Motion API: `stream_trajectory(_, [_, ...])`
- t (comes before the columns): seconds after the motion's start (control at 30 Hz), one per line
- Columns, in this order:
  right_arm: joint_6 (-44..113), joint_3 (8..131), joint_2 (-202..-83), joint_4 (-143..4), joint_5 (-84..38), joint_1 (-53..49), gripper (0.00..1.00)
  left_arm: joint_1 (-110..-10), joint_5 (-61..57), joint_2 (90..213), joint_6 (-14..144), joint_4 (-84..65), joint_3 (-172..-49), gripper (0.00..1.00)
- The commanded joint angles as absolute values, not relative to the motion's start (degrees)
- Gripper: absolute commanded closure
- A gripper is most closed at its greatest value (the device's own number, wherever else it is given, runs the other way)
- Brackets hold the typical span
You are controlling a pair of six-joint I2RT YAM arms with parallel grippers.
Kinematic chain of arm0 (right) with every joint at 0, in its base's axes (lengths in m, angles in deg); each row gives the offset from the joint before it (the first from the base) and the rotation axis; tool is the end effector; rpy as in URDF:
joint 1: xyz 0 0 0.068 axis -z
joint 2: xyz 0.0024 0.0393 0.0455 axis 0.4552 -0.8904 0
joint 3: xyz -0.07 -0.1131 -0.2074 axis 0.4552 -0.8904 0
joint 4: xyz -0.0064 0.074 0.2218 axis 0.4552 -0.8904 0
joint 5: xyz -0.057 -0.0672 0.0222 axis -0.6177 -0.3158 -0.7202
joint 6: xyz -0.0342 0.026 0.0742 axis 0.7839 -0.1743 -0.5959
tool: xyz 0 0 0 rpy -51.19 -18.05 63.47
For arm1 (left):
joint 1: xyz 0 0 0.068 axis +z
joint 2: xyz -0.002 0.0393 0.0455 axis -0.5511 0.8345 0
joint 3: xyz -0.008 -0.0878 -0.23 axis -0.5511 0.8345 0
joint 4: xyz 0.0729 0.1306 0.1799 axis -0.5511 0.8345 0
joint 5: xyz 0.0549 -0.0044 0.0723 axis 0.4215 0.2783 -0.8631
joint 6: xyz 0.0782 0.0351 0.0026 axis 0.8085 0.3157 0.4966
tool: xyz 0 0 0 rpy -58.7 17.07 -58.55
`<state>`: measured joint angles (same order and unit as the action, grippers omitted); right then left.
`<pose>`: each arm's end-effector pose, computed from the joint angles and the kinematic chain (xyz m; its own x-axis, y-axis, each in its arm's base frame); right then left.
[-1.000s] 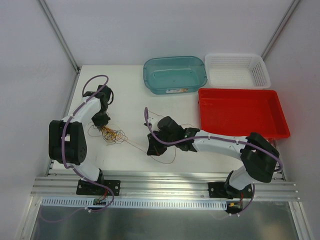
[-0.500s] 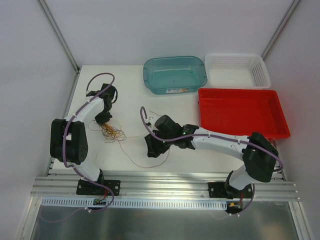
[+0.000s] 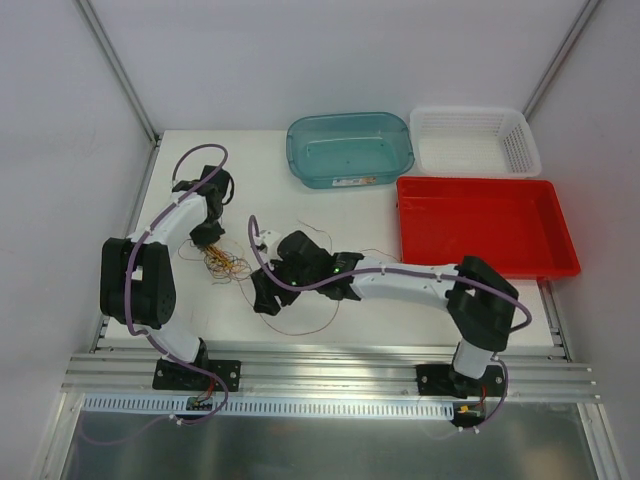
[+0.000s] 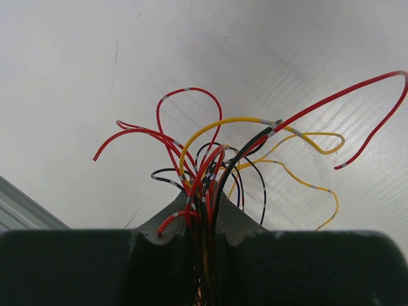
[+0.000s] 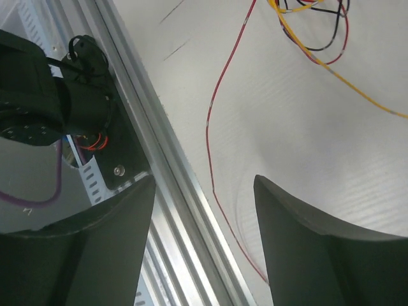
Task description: Untangle the cables
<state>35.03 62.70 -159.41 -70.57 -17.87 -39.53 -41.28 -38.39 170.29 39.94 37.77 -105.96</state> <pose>0.1420 0.3710 0.2174 -0.3064 -0.4508 -0.8384 -0.9436 0.2600 0.2050 0.3012 -0.0059 0.1740 -0.7430 -0.4268 -0.5155 -0.5778 0.7978 0.1722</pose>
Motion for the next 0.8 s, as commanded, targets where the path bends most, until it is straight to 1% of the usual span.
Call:
stream_trajectory(0.0, [33.23,65.96,-164.68,-62.14,-14.37,-39.72,0.33,-41.35,-37.39,170.32,41.25,38.31,-108.06,0.99])
stream_trajectory(0.17, [32.79,69.75,-170.75,-60.65,-13.48,-40.16,0.35,-41.26,-37.04,170.05,41.34,38.31,-108.06,0.99])
stream_trajectory(0.27, [32.35,70.72,-172.95,-59.85,-13.04,-40.34,0.41,-41.35,-36.86,169.96,41.16,38.31,-108.15,0.99])
stream_trajectory(0.33, [32.08,70.72,-173.92,-59.76,-12.87,-40.42,0.59,-41.35,-36.86,170.05,41.16,38.31,-108.33,0.98])
stream_trajectory(0.37, [32.08,70.11,-173.75,-59.59,-12.78,-40.42,0.71,-41.35,-36.95,170.14,41.16,38.31,-108.33,0.98])
stream_trajectory(0.4, [32.26,69.58,-173.40,-59.67,-12.87,-40.51,0.91,-41.35,-37.30,170.14,41.16,38.31,-108.33,0.97])
stream_trajectory(0.43, [32.43,68.88,-171.83,-59.85,-12.96,-40.69,0.99,-41.35,-37.65,170.14,41.16,38.40,-108.24,0.97])
stream_trajectory(0.57, [35.76,63.88,-164.88,-64.93,-13.92,-41.30,0.99,-41.26,-39.06,170.14,40.99,38.31,-108.24,0.94])
stream_trajectory(0.6, [37.25,62.99,-163.04,-66.25,-14.27,-41.30,0.99,-41.09,-39.32,170.23,40.99,38.31,-108.24,0.91])
stream_trajectory(0.77, [39.90,57.54,-149.96,-73.90,-15.94,-41.48,0.99,-40.65,-40.29,170.93,40.81,38.31,-108.24,0.89])
